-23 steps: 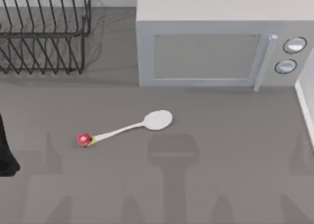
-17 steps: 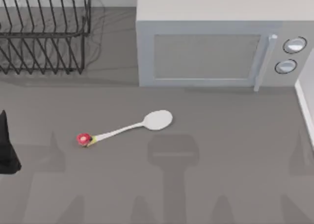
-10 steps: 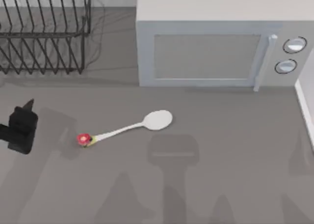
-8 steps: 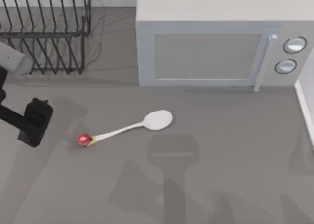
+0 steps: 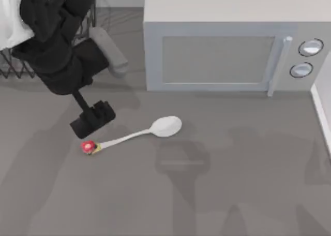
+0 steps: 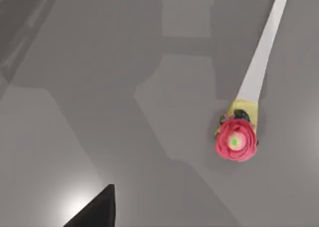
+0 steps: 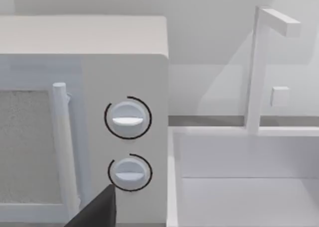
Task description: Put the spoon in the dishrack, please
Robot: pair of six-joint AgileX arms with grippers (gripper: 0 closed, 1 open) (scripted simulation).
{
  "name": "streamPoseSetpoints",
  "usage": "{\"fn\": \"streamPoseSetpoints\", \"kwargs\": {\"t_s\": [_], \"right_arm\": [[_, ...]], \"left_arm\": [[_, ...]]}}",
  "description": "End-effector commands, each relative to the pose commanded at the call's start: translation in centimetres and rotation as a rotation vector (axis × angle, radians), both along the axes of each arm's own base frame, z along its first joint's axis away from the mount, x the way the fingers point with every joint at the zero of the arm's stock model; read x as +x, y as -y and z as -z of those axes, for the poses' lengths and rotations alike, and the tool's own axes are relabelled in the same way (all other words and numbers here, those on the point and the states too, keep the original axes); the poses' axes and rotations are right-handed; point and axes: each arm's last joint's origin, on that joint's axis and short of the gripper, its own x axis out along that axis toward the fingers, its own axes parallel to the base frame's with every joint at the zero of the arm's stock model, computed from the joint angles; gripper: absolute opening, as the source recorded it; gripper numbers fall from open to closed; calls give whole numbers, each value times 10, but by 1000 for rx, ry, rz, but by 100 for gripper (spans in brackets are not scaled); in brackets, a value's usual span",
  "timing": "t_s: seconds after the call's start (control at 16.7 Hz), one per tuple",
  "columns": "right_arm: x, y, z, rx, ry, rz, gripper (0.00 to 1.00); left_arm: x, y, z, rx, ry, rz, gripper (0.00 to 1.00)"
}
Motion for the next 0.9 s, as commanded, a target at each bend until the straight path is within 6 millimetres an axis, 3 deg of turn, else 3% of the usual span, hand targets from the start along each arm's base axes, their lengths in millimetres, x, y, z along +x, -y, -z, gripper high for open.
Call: {"fn": "streamPoseSetpoints", "kwargs": {"t_s": [0.24, 0.42, 0.9], "right_arm": [[0, 0, 0, 0, 0, 0, 100], [0, 0, 0, 0, 0, 0, 100], [0, 0, 0, 0, 0, 0, 100]], "left_arm": [[33, 38, 27, 88, -152, 155, 100], [45, 56, 41, 119, -208, 220, 100], [48, 58, 48, 125, -218, 231, 100]]}}
